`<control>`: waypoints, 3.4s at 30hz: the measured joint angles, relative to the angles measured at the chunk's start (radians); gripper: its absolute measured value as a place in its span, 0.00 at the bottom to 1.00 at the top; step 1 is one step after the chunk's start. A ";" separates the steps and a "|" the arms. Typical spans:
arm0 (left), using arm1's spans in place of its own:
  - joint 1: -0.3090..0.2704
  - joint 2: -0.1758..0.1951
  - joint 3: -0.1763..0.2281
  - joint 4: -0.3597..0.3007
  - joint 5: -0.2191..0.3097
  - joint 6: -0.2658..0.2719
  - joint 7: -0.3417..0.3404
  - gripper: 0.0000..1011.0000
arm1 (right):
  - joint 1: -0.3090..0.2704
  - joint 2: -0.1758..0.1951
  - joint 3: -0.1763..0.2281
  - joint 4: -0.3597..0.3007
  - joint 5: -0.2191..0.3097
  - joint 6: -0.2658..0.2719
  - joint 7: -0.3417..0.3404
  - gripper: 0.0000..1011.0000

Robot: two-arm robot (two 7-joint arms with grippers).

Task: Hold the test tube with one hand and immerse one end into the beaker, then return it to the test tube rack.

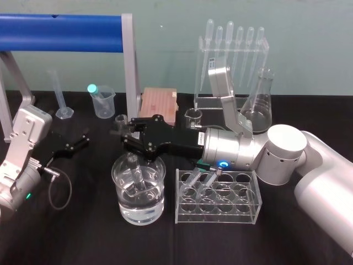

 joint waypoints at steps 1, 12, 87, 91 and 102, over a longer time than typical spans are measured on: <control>0.000 0.000 0.000 0.000 0.000 0.000 0.000 0.99 | 0.000 0.000 0.000 0.000 0.000 0.000 0.000 0.22; 0.000 0.000 0.000 0.000 0.000 0.000 0.000 0.99 | 0.000 0.000 0.000 0.000 0.000 0.000 0.000 0.22; 0.000 0.000 0.000 0.000 0.000 0.000 0.000 0.99 | 0.000 0.000 0.000 0.000 0.000 0.000 0.000 0.22; 0.000 0.000 0.000 0.000 0.000 0.000 0.000 0.99 | 0.000 0.000 0.000 0.000 0.000 0.000 0.000 0.22; 0.000 0.000 0.000 0.000 0.000 0.000 0.000 0.99 | 0.001 0.003 -0.003 -0.007 -0.009 -0.002 0.000 0.22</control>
